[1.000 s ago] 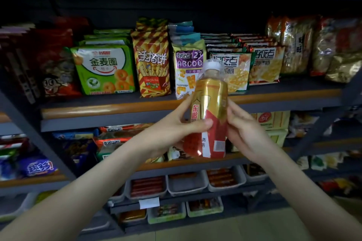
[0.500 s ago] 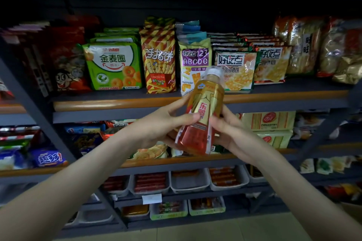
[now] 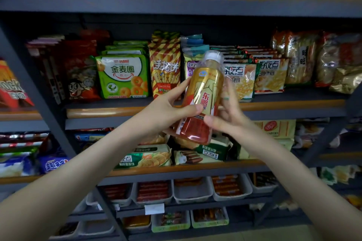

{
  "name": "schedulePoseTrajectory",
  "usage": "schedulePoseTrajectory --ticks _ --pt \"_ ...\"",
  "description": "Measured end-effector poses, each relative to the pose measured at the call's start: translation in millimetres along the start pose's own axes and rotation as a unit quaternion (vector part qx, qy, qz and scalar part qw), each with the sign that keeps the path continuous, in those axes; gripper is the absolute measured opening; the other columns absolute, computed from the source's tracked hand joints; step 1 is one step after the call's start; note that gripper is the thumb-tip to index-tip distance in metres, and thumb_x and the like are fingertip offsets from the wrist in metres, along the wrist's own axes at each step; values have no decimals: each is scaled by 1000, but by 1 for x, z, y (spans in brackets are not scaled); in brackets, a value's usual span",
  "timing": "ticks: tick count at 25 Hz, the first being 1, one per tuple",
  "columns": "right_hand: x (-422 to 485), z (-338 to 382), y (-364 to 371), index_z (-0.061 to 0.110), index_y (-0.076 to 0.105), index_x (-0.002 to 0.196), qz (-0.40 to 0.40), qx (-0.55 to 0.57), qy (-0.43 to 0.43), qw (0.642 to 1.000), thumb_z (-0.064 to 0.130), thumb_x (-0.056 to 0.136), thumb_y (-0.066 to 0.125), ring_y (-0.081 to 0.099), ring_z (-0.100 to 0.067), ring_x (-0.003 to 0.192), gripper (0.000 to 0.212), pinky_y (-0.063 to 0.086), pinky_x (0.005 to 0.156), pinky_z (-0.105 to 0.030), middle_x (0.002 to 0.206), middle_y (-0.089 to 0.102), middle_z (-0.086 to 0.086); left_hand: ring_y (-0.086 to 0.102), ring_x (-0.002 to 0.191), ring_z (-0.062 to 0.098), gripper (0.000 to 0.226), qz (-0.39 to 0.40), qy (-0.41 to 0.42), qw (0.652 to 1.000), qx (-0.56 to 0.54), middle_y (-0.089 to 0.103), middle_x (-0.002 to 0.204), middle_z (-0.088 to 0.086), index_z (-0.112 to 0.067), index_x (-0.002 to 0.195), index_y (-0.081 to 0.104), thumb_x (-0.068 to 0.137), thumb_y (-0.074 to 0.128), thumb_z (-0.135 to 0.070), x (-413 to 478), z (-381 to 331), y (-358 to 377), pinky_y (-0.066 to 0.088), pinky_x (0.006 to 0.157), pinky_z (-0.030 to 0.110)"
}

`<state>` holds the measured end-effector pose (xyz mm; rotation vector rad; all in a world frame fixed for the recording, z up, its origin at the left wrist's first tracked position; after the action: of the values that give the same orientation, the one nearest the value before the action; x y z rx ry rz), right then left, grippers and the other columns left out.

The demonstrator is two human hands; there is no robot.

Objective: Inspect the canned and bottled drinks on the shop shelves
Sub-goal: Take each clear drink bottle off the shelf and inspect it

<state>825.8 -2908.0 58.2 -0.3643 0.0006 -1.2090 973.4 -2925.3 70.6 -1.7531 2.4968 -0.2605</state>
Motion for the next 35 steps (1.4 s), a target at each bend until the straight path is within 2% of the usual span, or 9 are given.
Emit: schedulePoseTrajectory --ticks 3,8,13,16,18,21,24,29,35 --pt "11 65 -12 59 -18 139 -88 3 -103 991 46 74 67 61 5 107 107 54 89 -28 145 38 19 70 92 6 84 -60 140 972 178 70 112 -12 -70 134 22 72 75 -54 -12 -53 -19 57 85 36" --pt "30 168 -10 49 -18 141 -201 -109 -327 917 36 78 68 56 1 117 107 51 95 -31 145 31 26 63 74 5 90 -173 313 843 403 72 91 -10 -72 133 -10 72 56 -69 -35 -140 -49 49 70 20" --pt "63 250 -22 28 -20 141 -281 -202 -488 801 19 86 70 28 -13 143 106 36 110 -26 161 -8 -9 38 124 -18 66 -162 417 800 400 38 136 -35 -52 144 22 89 58 -50 -33 -199 -118 33 101 6" --pt "100 271 -37 36 -20 144 -266 -288 -451 802 22 88 68 34 -2 134 105 33 105 -10 158 -2 13 44 131 12 53 -295 380 760 437 48 142 -6 -38 144 38 95 57 -33 -11 -214 -170 36 104 26" --pt "127 266 -53 40 -19 146 -253 -341 -381 821 26 88 68 54 -10 108 106 44 102 -25 154 5 22 46 128 21 53 -322 332 757 462 45 145 1 -36 146 36 96 55 -32 10 -222 -188 36 98 28" --pt "174 251 -74 44 -21 145 -211 -394 -298 843 25 89 67 54 16 68 106 47 72 -6 143 38 1 42 131 28 62 -323 283 755 495 31 152 9 -34 150 27 96 55 -34 40 -236 -196 37 100 31" --pt "226 236 -91 45 -26 143 -167 -426 -222 861 27 90 65 61 5 61 107 41 57 -4 129 52 -19 24 141 38 80 -308 230 750 539 6 159 17 -38 153 11 92 62 -32 76 -243 -203 36 106 40" --pt "314 213 -120 55 -36 132 -172 -441 -105 874 39 90 62 55 -35 118 108 48 88 -30 158 11 -24 -36 140 27 117 -204 160 647 717 -52 142 -1 -46 145 -24 79 73 -47 133 -240 -209 0 117 58" --pt "344 200 -132 45 -37 136 -168 -538 -27 825 32 67 86 -4 -37 146 142 25 114 -52 150 -40 -11 -52 126 26 125 -178 115 545 811 -59 135 7 -43 133 -43 75 65 -67 158 -233 -224 -25 108 50"
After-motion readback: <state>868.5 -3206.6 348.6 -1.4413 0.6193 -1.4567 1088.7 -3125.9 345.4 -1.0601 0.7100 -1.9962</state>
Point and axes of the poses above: each hand's wrist, its own x-axis towards the middle knuckle, its own y-axis out of the palm, z = x × y, the point moved 6 cm from there along x, towards the middle knuckle
